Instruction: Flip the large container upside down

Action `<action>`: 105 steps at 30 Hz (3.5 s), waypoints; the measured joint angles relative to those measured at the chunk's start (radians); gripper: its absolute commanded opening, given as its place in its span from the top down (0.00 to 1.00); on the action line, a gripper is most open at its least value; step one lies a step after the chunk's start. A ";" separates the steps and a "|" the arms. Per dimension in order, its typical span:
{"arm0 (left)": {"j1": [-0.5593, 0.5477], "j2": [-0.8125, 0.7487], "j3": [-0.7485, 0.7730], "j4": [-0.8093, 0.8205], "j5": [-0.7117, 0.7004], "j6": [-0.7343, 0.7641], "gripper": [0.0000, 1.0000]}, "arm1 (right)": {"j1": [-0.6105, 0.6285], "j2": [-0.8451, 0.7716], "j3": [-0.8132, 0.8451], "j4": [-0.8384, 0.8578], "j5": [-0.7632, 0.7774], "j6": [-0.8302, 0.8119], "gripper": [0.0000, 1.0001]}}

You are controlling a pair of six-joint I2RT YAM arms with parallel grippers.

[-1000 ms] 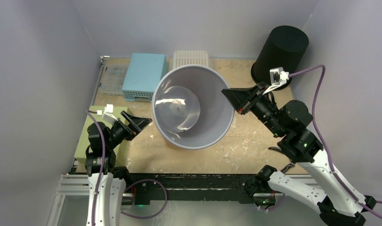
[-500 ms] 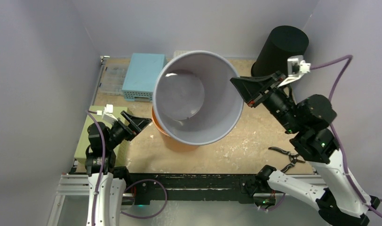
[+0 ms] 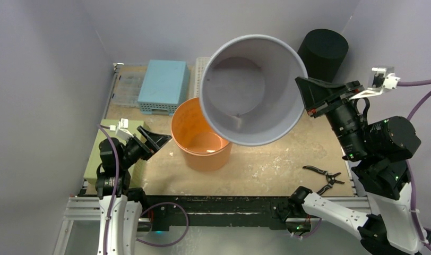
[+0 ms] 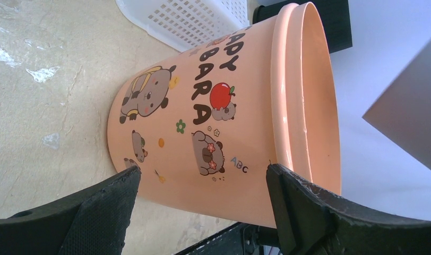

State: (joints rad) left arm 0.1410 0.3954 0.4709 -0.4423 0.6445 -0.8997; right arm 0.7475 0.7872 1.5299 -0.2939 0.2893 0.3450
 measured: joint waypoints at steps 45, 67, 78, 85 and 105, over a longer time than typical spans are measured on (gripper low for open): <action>0.002 0.064 0.404 -0.464 -0.403 0.214 0.08 | 0.000 -0.039 -0.420 -0.386 0.162 0.511 1.00; 0.128 -0.022 0.603 -0.518 0.201 0.256 0.14 | 0.000 -0.196 -0.562 -0.383 0.124 0.515 1.00; 0.140 0.277 0.884 -0.621 -0.013 0.350 0.23 | 0.000 -0.164 -0.573 -0.383 0.108 0.522 1.00; 0.159 0.412 0.938 -0.590 -0.097 0.370 0.24 | 0.000 -0.159 -0.581 -0.380 0.108 0.523 1.00; -0.244 0.879 1.141 -0.478 -0.439 0.413 0.20 | 0.001 -0.113 -0.589 -0.322 0.108 0.531 1.00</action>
State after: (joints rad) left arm -0.1032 1.2739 1.6119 -0.9203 0.2054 -0.4870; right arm 0.7483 0.6743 0.9405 -0.6163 0.3977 0.8761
